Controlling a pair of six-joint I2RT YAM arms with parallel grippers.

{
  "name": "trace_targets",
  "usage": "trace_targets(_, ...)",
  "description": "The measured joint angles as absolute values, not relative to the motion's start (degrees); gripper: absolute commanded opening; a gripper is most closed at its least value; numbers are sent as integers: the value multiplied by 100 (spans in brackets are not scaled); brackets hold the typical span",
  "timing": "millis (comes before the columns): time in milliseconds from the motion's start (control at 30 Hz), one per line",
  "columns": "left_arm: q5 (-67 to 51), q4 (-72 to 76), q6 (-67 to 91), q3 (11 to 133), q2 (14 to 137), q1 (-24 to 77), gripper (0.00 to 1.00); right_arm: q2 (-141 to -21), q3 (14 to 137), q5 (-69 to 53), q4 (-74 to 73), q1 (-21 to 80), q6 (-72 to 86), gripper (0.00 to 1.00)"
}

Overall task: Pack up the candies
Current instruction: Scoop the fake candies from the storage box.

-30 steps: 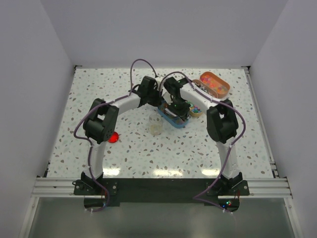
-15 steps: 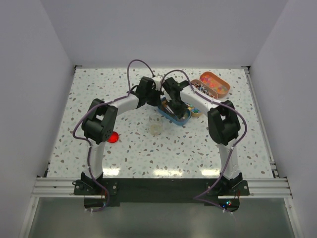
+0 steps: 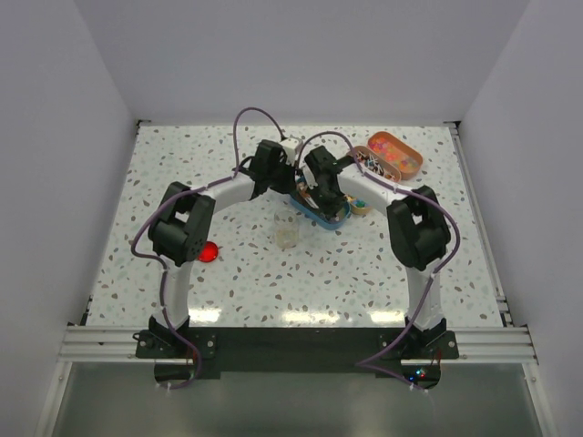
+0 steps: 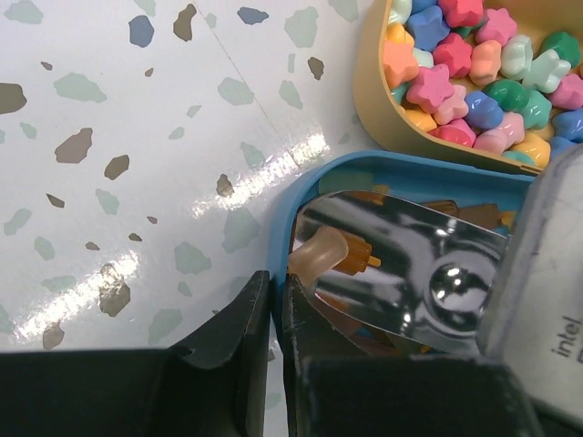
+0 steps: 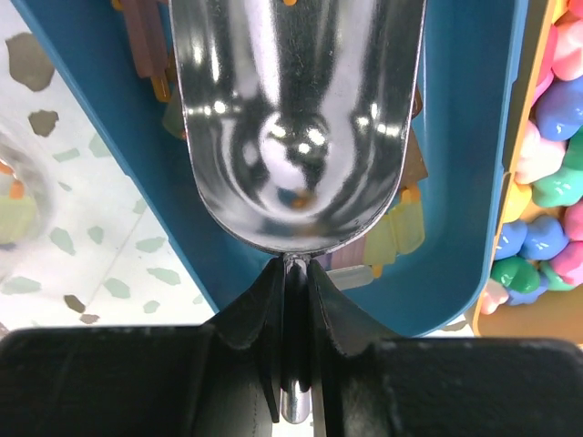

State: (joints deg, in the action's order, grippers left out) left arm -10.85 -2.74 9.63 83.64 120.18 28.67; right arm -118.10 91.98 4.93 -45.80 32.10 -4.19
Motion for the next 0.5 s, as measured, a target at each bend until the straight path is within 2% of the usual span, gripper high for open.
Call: trace_targets(500,-1225,-445,943,8364,11966,2891,1,-11640,8976,392,-4580,3197,-1599,0)
